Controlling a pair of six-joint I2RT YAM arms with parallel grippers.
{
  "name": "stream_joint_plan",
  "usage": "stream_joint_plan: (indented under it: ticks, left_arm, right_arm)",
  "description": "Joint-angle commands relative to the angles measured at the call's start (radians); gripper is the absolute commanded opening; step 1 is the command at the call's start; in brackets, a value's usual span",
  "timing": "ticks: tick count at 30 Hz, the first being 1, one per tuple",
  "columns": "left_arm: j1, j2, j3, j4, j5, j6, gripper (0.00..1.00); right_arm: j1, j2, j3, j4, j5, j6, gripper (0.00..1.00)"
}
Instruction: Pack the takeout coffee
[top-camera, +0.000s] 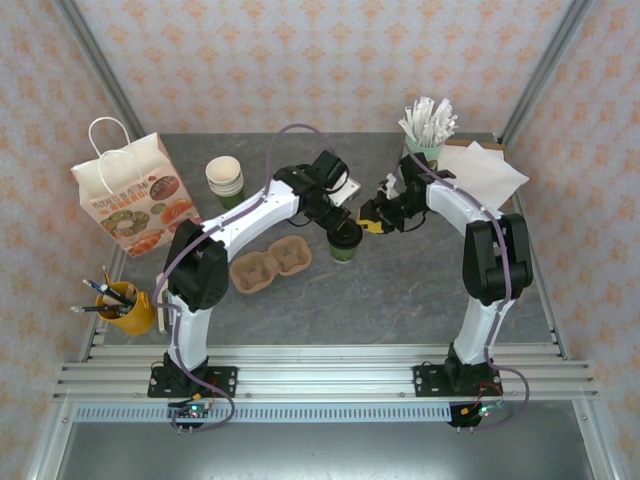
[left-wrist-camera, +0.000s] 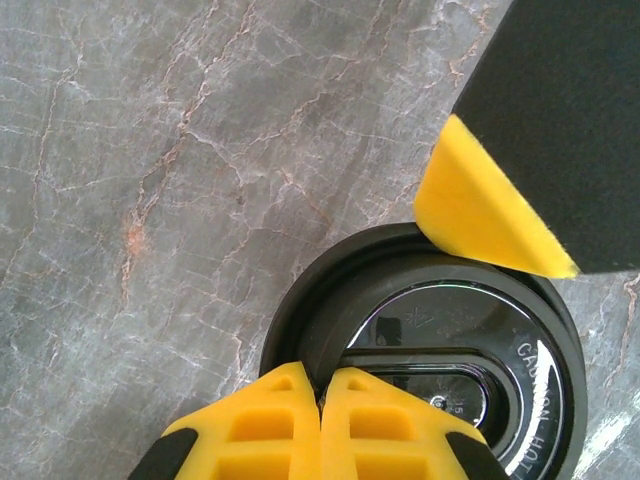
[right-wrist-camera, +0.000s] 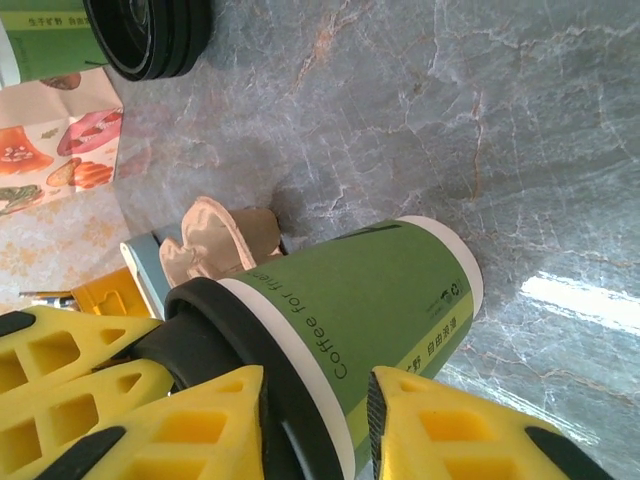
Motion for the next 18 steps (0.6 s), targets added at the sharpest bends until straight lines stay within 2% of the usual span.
stream_joint_plan:
  ticks: [1,9,14,18]
  left_arm:
    - [0.009,0.069,0.061,-0.138,-0.054,-0.004,0.0]
    - [0.002,0.075,0.113,-0.156,-0.057,-0.011,0.0]
    - [-0.003,0.087,0.128,-0.167,-0.054,-0.005,0.0]
    - [-0.004,0.096,0.138,-0.172,-0.053,-0.008,0.0]
  right_arm:
    - [-0.028,-0.002,0.038,-0.06,0.063,0.041,0.31]
    - [-0.044,-0.058,-0.07,-0.012,-0.113,-0.01,0.32]
    - [-0.04,-0.051,-0.078,-0.01,-0.206,-0.05,0.32]
    - [-0.038,-0.05,-0.066,-0.021,-0.187,-0.064,0.33]
